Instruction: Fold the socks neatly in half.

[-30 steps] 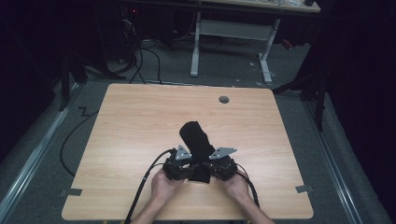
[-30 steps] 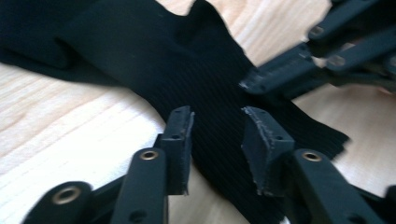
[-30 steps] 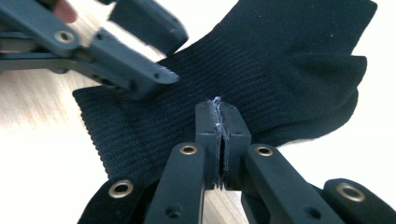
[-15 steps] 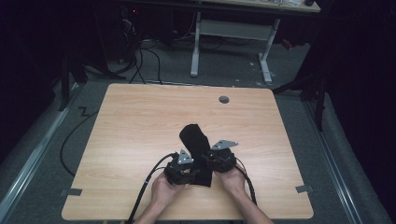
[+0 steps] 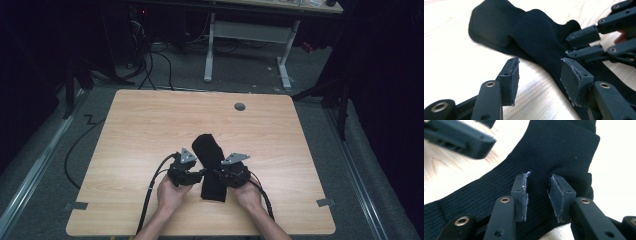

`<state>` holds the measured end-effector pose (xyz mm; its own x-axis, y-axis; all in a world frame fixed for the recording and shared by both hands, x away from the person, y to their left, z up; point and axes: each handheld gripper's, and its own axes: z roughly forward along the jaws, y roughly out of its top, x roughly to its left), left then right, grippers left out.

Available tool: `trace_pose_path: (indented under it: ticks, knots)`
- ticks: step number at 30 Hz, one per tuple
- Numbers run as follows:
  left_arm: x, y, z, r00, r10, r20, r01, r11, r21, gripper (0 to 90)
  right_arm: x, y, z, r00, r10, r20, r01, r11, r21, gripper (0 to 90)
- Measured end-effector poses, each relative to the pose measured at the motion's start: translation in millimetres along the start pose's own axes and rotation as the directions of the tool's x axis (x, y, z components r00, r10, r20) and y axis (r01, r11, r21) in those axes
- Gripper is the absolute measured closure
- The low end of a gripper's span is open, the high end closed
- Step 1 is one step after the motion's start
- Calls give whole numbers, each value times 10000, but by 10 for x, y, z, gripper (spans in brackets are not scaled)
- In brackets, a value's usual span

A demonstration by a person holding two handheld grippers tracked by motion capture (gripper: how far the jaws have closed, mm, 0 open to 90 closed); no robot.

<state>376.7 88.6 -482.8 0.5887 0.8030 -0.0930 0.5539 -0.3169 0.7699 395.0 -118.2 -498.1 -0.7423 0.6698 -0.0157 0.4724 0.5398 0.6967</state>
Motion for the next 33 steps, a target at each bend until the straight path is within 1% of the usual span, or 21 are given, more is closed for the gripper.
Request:
trace_pose_path:
  ticks: [1, 6, 9, 11, 12, 14, 16, 18, 19, 21, 23, 26, 28, 29, 31, 33]
  knots:
    - [14, 1, -3, 10000, -65, -34, 65, 10000, 1, 486, 11, 1, 2, 9999, -94, -36, 94, 10000, 2, 669]
    - [95, -4, -7, 9993, -278, -265, 282, 9995, 128, 470, 49, -3, 2, 9995, -236, -202, 236, 9997, -11, 671]
    - [157, -4, -11, 9980, -462, -429, 467, 9989, 92, 470, 84, -9, 2, 9987, -407, -301, 406, 9992, -56, 674]
    - [194, -6, -7, 9969, -592, -510, 597, 9982, 75, 471, 105, -13, -2, 9985, -404, -379, 402, 9992, -39, 676]
    - [207, -8, -6, 9967, -593, -552, 598, 9982, 73, 471, 108, -16, -5, 9973, -597, -422, 595, 9982, -44, 679]
    - [241, -13, -1, 9956, -650, -679, 655, 9978, 59, 471, 123, -24, -13, 9963, -691, -513, 690, 9976, -47, 681]
    - [276, -17, 6, 9941, -806, -730, 811, 9967, 36, 472, 124, -38, -21, 9948, -808, -617, 803, 9967, -106, 682]
    - [313, -16, 20, 9922, -978, -776, 983, 9952, 25, 473, 130, -56, -36, 9942, -830, -685, 824, 9965, -109, 682]
    - [340, -10, 34, 9913, -1030, -821, 1043, 9945, 121, 474, 132, -67, -45, 9937, -856, -729, 850, 9963, -117, 682]
    - [371, 27, 69, 9913, -951, -912, 987, 9945, 364, 473, 135, -80, -65, 9922, -937, -817, 934, 9956, -71, 682]
    - [397, 81, 96, 9909, -917, -984, 950, 9950, 293, 479, 135, -90, -82, 9908, -1028, -880, 1030, 9947, -21, 682]
    - [445, 178, 170, 9900, -887, -1100, 937, 9948, 408, 480, 117, -108, -101, 9903, -948, -1016, 953, 9954, -2, 683]
    - [473, 214, 230, 9898, -961, -1047, 1013, 9938, 461, 489, 110, -117, -103, 9897, -974, -1054, 975, 9952, -43, 683]
    - [485, 230, 272, 9893, -913, -1140, 983, 9935, 574, 498, 106, -115, -103, 9891, -1000, -1084, 1001, 9950, -42, 683]
    - [500, 249, 344, 9895, -747, -1240, 850, 9932, 799, 543, 90, -109, -103, 9880, -1015, -1167, 1020, 9948, -17, 682]
    - [501, 250, 378, 9915, -556, -1180, 660, 9941, 863, 643, 82, -115, -103, 9884, -921, -1211, 921, 9957, -56, 699]
